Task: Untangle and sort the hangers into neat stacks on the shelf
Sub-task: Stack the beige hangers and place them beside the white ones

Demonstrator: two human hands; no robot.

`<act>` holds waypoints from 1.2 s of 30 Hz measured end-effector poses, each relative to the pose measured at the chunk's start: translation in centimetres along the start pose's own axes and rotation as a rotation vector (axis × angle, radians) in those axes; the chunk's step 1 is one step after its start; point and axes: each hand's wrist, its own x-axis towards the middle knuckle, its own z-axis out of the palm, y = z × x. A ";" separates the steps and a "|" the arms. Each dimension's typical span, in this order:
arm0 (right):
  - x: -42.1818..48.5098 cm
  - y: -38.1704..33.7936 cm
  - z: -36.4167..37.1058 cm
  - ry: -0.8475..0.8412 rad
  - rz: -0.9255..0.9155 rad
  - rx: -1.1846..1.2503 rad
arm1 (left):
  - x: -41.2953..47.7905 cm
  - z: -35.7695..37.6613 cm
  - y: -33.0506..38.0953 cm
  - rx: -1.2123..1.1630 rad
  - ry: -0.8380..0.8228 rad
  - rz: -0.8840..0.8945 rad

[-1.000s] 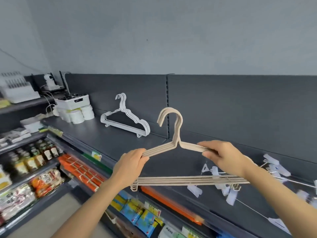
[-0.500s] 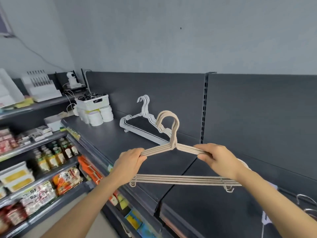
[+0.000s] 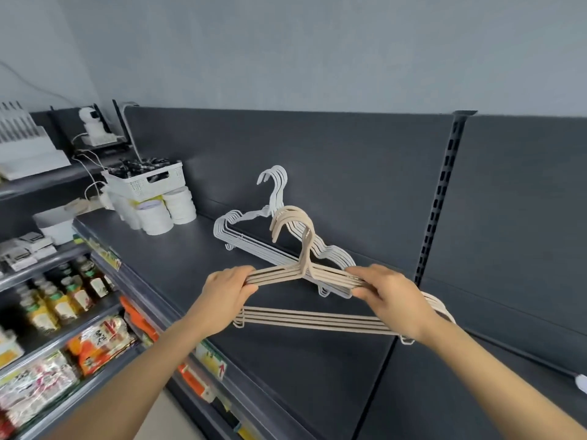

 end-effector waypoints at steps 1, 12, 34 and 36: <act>0.9 -0.5 0.7 0.007 0.011 -0.009 | 0.9 0.0 -1.2 -0.009 0.006 0.012; 9.4 -5.3 7.5 0.119 0.199 -0.070 | 11.1 -0.3 -13.6 -0.063 0.001 0.216; 16.2 -5.8 11.4 0.184 0.362 -0.137 | 21.4 1.7 -18.8 -0.169 0.008 0.349; 16.2 -5.6 11.4 0.200 0.355 -0.138 | 21.6 1.9 -18.8 -0.173 0.022 0.362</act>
